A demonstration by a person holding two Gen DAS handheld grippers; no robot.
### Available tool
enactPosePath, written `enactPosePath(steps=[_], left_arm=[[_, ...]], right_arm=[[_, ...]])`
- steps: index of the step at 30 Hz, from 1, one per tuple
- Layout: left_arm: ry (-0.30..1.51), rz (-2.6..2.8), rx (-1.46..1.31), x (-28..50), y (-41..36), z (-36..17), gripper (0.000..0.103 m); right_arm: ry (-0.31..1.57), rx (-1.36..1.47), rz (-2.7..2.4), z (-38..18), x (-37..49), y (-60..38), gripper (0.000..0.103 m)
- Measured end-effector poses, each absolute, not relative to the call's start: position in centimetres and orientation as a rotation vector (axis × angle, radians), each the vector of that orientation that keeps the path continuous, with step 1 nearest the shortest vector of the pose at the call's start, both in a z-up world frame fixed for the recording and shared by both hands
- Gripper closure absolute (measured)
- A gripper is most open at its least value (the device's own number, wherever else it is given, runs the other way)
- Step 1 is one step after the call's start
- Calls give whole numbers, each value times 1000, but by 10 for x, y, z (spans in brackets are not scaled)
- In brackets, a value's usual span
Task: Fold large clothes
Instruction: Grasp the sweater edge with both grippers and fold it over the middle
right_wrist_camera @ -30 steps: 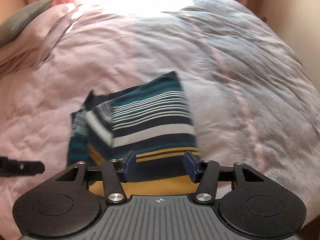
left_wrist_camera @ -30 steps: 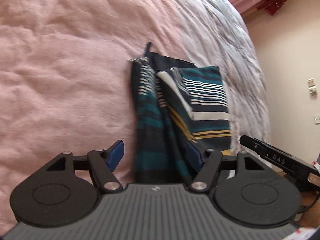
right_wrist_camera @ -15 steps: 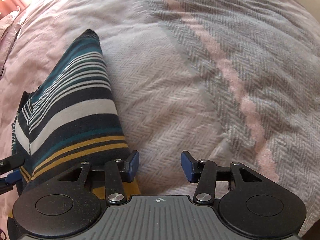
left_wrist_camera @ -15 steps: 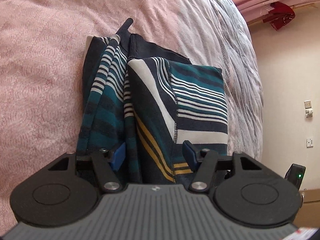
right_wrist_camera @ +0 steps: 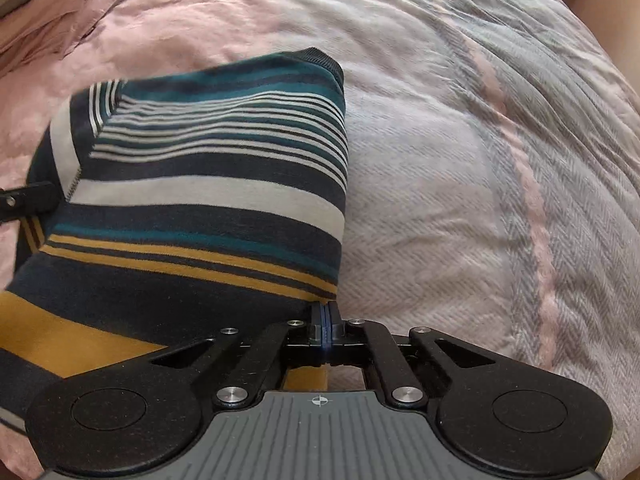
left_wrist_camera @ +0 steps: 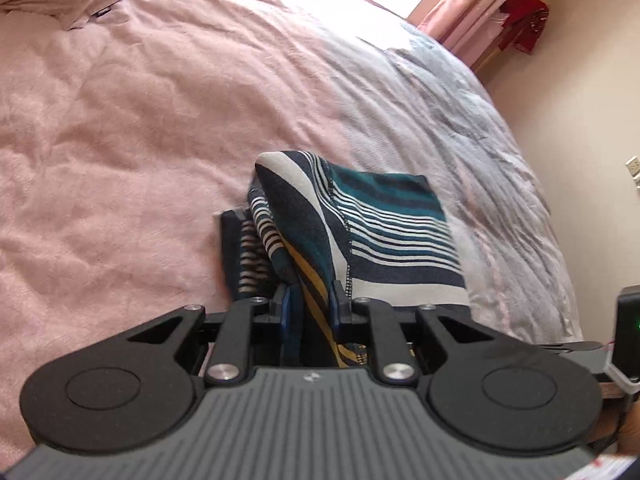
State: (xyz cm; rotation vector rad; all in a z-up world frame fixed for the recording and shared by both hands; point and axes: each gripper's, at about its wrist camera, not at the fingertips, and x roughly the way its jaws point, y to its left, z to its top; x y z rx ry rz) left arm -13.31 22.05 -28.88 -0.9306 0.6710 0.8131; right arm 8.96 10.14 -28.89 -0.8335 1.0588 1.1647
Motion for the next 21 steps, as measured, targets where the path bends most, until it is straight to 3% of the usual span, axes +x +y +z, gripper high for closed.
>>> enactPosePath(steps=[5, 7, 13, 21], left_arm=[[663, 842, -1033, -155, 225, -329, 87], [652, 843, -1053, -154, 226, -335, 80], [632, 829, -1063, -166, 239, -321, 75], [651, 831, -890, -134, 290, -318, 74]], right_arm=[[1002, -873, 1198, -296, 75, 106, 103], [1019, -848, 1176, -303, 85, 109, 103], [1131, -674, 1132, -286, 125, 112, 103], [972, -411, 1298, -275, 159, 172, 94]])
